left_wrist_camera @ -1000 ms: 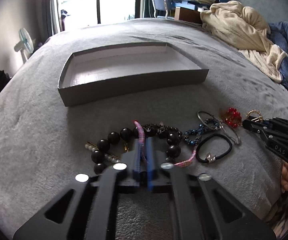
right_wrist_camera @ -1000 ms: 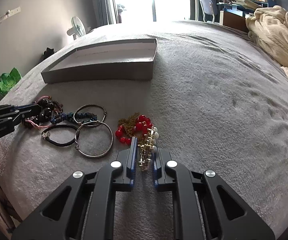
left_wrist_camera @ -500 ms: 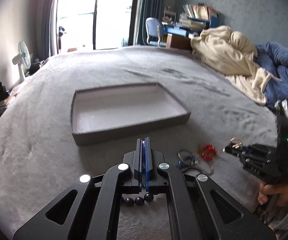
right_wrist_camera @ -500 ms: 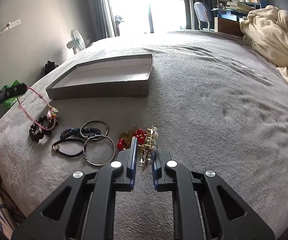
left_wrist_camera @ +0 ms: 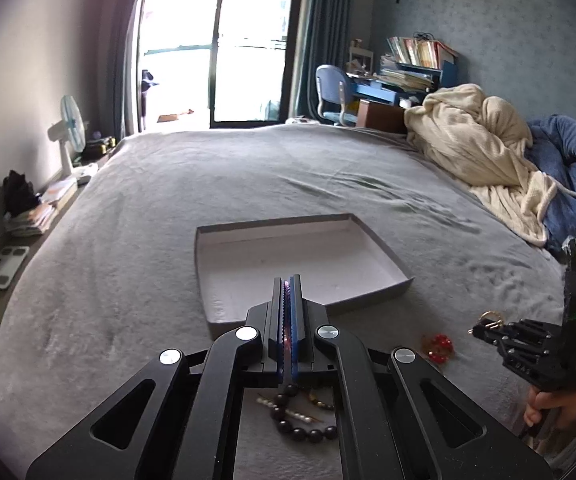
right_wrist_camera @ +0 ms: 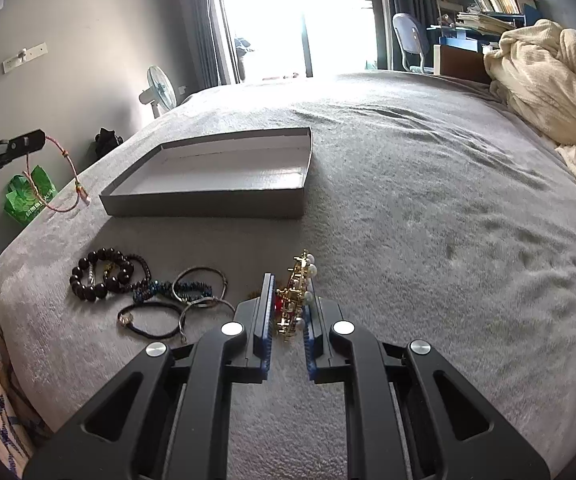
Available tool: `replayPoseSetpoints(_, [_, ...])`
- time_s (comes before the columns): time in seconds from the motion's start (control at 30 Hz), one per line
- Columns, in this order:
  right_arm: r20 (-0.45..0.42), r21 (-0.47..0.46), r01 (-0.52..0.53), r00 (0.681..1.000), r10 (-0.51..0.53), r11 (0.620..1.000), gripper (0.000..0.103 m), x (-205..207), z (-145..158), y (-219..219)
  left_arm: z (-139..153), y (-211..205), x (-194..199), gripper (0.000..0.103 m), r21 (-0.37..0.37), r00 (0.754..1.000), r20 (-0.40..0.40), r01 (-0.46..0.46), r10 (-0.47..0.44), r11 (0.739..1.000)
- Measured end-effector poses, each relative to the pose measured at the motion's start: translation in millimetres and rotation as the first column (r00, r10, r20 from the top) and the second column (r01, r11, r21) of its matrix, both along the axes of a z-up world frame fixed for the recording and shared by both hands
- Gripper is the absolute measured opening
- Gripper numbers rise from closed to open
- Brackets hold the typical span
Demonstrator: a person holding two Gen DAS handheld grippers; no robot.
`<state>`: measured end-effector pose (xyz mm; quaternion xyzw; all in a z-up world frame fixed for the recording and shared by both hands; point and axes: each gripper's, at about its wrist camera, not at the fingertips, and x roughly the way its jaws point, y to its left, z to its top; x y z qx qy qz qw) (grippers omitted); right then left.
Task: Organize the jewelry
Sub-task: 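Carry both pieces into the grey box and open both tools to release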
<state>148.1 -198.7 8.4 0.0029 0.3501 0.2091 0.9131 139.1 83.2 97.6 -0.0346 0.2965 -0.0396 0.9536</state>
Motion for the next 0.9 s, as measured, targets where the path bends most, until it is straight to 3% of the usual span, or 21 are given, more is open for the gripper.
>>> replayPoseSetpoints(0.63, [0.018,-0.030,-0.096,0.995,0.097,0.995,0.013,74,30,56,14,10,54,0.003,0.009,1.000,0.024,0.001,-0.001,1.000])
replayPoseSetpoints(0.9, [-0.048,-0.011,-0.106,0.993,0.105,0.994,0.013,132,22,86,-2,12,95,0.003,-0.005,1.000,-0.017,-0.010,0.010,1.000])
